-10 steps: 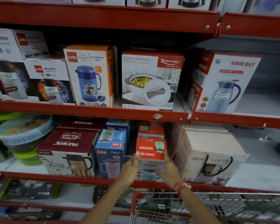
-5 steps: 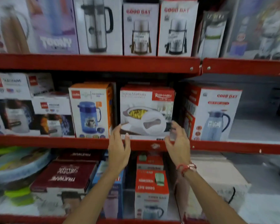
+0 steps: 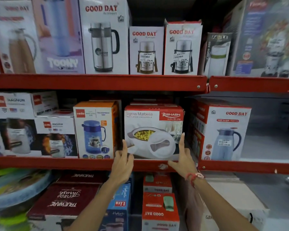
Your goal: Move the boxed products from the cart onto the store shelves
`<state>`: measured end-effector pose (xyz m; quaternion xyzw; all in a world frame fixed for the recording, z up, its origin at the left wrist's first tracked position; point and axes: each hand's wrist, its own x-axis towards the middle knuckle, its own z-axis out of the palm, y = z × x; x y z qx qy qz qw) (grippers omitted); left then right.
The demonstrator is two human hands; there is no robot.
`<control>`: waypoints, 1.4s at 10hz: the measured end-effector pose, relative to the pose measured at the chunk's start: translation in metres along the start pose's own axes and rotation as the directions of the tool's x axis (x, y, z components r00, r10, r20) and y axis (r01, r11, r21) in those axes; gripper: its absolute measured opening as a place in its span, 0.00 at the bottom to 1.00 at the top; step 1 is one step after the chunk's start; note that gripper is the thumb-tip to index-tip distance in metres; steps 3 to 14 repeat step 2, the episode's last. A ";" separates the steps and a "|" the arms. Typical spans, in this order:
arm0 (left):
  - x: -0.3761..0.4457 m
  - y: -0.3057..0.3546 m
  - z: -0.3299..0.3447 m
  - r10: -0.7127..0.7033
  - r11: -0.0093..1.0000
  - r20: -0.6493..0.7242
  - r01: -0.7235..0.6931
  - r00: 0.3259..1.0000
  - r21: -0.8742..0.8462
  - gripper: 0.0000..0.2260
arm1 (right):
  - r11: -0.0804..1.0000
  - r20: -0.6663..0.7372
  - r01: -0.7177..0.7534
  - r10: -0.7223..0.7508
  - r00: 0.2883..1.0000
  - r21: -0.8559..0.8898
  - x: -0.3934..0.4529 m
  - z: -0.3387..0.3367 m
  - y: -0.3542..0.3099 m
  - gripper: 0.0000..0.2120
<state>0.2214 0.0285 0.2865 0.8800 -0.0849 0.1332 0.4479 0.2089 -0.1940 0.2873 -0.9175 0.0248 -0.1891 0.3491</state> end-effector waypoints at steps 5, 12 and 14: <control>0.013 0.063 -0.051 0.305 0.945 -0.184 -0.271 0.934 0.185 0.28 | 0.959 -0.526 0.195 -0.278 0.804 -0.208 0.021 -0.047 -0.078 0.36; 0.013 0.063 -0.051 0.305 0.945 -0.184 -0.271 0.934 0.185 0.28 | 0.959 -0.526 0.195 -0.278 0.804 -0.208 0.021 -0.047 -0.078 0.36; 0.013 0.063 -0.051 0.305 0.945 -0.184 -0.271 0.934 0.185 0.28 | 0.959 -0.526 0.195 -0.278 0.804 -0.208 0.021 -0.047 -0.078 0.36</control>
